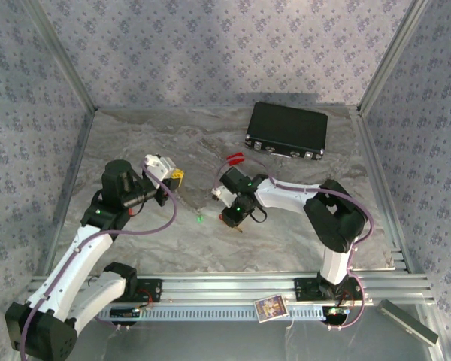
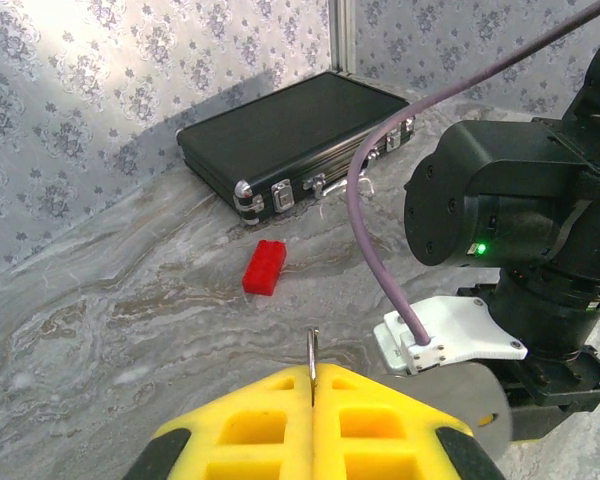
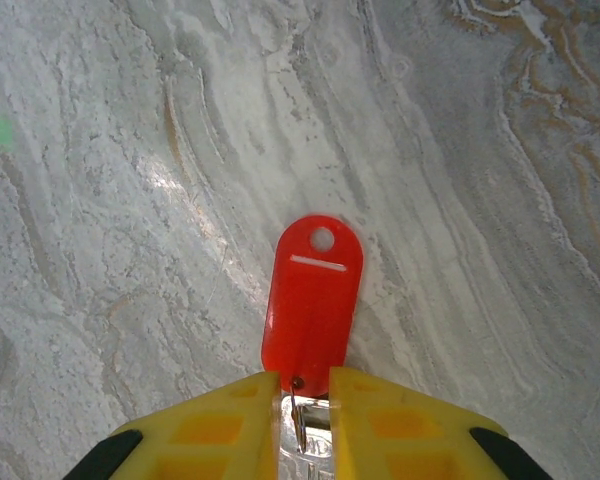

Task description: Put the keys on the keyring

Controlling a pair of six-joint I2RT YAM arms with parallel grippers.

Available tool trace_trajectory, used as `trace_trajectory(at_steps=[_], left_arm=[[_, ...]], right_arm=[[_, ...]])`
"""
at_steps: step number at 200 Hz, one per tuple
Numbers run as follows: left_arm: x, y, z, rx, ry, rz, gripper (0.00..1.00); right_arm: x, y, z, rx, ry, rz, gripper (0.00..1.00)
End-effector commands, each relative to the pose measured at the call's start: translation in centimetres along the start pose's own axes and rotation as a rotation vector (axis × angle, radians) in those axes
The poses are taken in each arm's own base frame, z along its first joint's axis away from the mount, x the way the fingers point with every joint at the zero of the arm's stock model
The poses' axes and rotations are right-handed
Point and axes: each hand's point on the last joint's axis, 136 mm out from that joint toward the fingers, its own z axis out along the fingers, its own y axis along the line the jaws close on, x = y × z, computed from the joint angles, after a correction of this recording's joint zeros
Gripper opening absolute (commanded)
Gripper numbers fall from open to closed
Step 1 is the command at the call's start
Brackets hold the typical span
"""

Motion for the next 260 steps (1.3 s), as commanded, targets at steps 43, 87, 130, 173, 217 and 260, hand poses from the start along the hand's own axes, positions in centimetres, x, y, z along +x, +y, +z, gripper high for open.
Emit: trace_trajectory(at_steps=[43, 87, 130, 173, 217, 260], left_arm=[[-1.4, 0.0, -0.2, -0.004, -0.046, 0.029, 0.00], [-1.3, 0.0, -0.2, -0.004, -0.044, 0.030, 0.00], [-1.3, 0.0, -0.2, -0.003, -0.042, 0.033, 0.00], [-1.4, 0.0, -0.2, -0.002, -0.044, 0.034, 0.00], [-1.3, 0.0, -0.2, -0.003, -0.042, 0.036, 0.00], [-1.2, -0.1, -0.2, 0.001, -0.039, 0.038, 0.00]], right_arm=[[1.0, -0.3, 0.0, 0.015, 0.036, 0.017, 0.20], [1.3, -0.5, 0.1, 0.022, 0.051, 0.021, 0.19], [1.6, -0.5, 0.2, 0.021, 0.066, 0.017, 0.19], [1.8, -0.4, 0.5, 0.019, 0.079, 0.015, 0.18], [1.6, -0.6, 0.4, 0.029, 0.072, 0.010, 0.06], [0.6, -0.7, -1.5, 0.076, -0.010, -0.041, 0.00]])
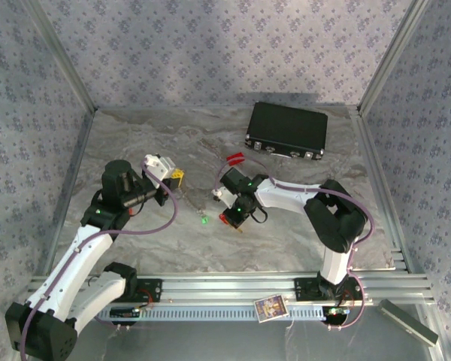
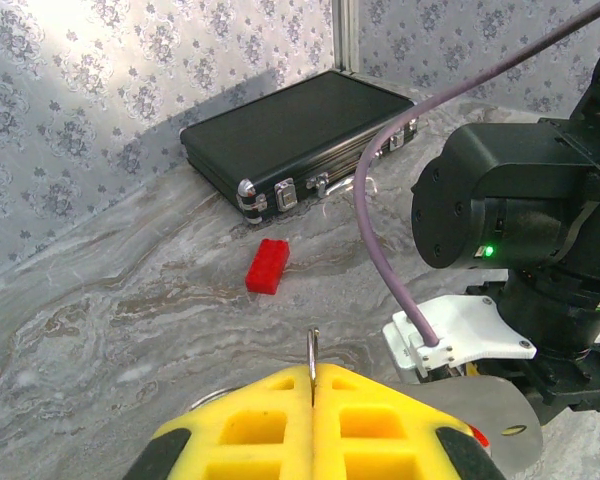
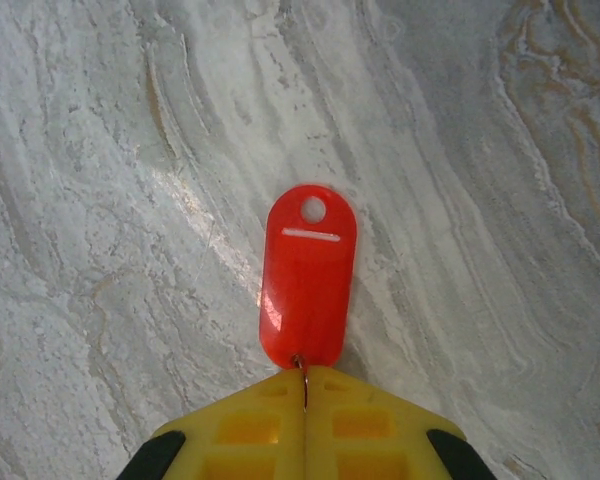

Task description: Put the keys on the keyring

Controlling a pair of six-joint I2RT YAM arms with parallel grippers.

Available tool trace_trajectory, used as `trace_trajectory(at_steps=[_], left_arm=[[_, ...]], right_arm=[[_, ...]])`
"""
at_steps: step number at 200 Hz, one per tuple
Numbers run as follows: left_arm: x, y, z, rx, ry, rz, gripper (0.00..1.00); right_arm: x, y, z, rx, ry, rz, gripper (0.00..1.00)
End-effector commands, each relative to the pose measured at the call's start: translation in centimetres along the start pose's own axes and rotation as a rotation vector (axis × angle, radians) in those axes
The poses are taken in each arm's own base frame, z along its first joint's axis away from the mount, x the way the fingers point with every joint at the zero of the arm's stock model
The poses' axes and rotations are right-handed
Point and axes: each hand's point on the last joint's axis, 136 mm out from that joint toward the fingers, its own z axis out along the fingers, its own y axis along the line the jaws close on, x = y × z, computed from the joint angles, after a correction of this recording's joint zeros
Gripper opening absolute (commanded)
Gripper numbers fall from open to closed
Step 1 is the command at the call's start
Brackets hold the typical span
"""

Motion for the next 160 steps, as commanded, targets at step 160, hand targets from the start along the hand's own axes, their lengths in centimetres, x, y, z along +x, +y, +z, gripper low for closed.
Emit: trace_trajectory(at_steps=[160], left_arm=[[-1.9, -4.3, 0.0, 0.178, -0.049, 0.155, 0.00]], right_arm=[[-4.2, 2.1, -16.4, 0.140, -0.595, -0.291, 0.00]])
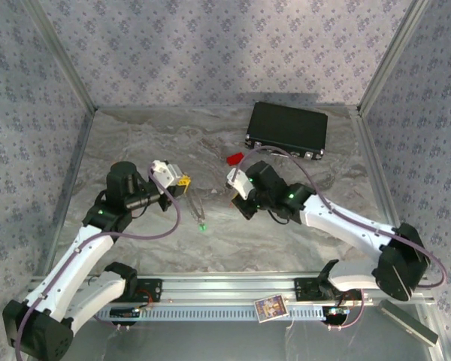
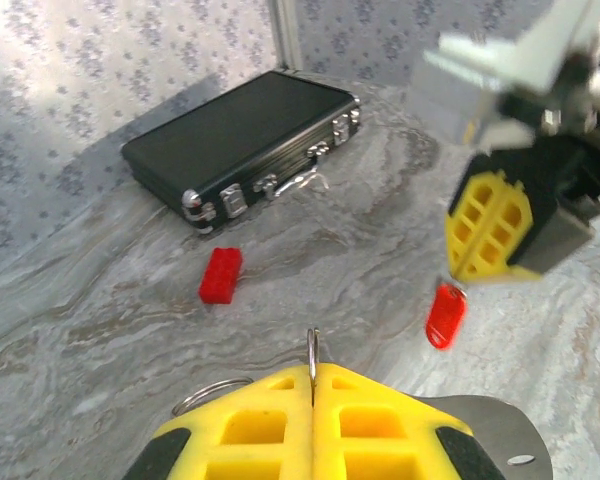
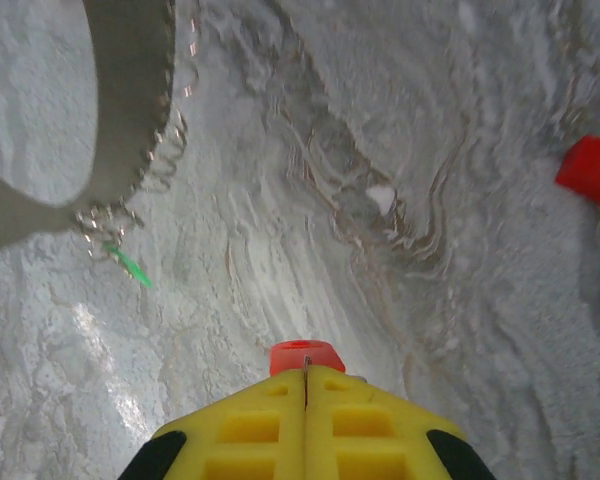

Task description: Put the keys on the keyring

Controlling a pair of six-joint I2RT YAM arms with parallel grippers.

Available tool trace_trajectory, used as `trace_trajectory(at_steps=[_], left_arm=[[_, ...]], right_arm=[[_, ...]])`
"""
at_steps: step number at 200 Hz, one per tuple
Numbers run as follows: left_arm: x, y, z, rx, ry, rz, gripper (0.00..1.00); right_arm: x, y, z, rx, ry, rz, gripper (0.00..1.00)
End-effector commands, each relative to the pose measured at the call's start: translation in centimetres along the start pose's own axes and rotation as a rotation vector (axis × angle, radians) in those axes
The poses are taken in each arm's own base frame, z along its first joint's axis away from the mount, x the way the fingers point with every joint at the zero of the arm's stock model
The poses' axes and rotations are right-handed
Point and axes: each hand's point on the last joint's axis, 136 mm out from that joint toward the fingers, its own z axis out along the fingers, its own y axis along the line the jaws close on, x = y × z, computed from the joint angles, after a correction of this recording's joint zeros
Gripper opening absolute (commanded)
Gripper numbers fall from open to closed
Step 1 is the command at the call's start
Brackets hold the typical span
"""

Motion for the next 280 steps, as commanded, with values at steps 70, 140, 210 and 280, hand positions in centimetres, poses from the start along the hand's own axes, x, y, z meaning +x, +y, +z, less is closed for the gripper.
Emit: trace_trajectory(at_steps=[70, 140, 210, 280], left_arm=[[-1.3, -3.3, 0.4, 0.149, 0.016, -0.068, 0.00], [-1.0, -5.7, 1.0, 0.210, 0.056, -0.167, 0.00], [-0.4, -4.4, 1.3, 0.108, 0.079, -0.143, 0.00], [-0.2, -2.8, 1.0, 0.005, 0.059, -0.050, 0.00]], right_arm=[[-4.5, 2.2, -4.7, -0.048, -0.290, -0.331, 0.00], [-5.9, 3.7, -5.6, -0.064, -0.331, -0.478, 0.00], [-4.6, 2.4, -4.1, 0.000, -0.238, -0.336, 0.00], [6.1, 2.7, -1.4, -0.008, 0.203, 0.244, 0.00]])
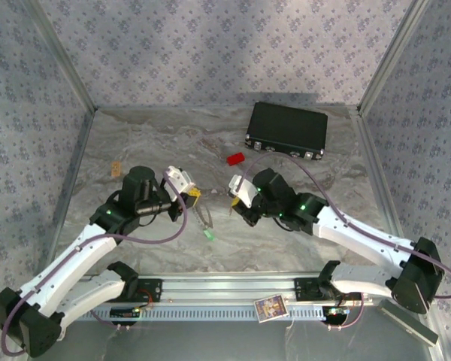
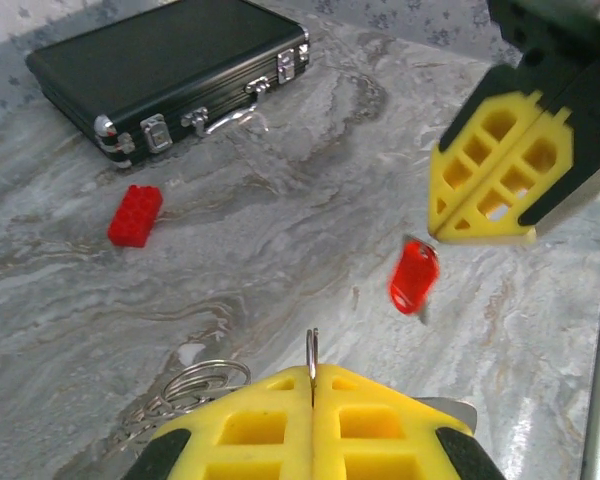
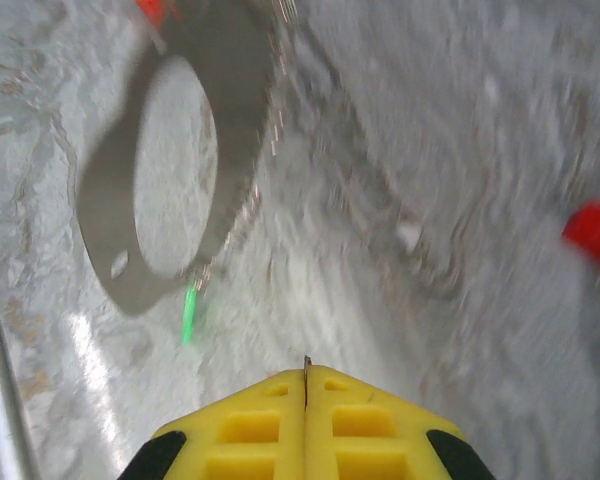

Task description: Put the keys on the keyring

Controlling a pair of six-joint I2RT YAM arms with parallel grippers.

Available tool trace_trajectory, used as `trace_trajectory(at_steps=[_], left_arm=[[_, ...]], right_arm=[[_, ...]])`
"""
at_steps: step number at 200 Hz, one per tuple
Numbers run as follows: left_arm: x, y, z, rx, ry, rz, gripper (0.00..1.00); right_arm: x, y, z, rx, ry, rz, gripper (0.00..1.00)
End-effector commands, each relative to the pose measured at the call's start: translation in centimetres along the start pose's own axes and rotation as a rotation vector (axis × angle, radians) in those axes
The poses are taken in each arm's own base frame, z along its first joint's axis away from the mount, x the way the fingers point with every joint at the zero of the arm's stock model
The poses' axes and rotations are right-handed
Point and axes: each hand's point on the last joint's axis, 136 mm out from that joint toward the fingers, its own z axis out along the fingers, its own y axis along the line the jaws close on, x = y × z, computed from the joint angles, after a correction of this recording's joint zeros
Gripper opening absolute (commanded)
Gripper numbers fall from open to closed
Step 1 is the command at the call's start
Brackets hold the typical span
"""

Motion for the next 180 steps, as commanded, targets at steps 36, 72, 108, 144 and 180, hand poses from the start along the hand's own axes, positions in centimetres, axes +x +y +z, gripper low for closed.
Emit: trace_trajectory(at_steps=[36, 72, 108, 144, 180], left_arm=[[-1.6, 1.4, -0.4, -0.100, -0.076, 0.095, 0.00], [-1.4, 2.2, -0.6, -0.148, -0.079, 0.090, 0.00], [-1.4, 2.1, -0.6, -0.147, -0.084, 0.084, 0.00], [-1.5, 2.1, -0.4, -0.139, -0.095, 0.079, 0.00], [-1.5, 2.2, -0.3, -0.140, -0.100, 0.075, 0.00]], right_arm=[[10.7, 1.6, 2.0, 0.024, 0.444, 0.475, 0.00], [11.0, 0.8, 4.2, 0.036, 0.498, 0.525, 0.00], [11.3, -0.4, 6.5, 0.034, 0.574, 0.543, 0.00], [11.4, -1.4, 8.3, 0.030, 0.609, 0.548, 0.00], [11.6, -2.3, 9.7, 0.030, 0.613, 0.577, 0.00]])
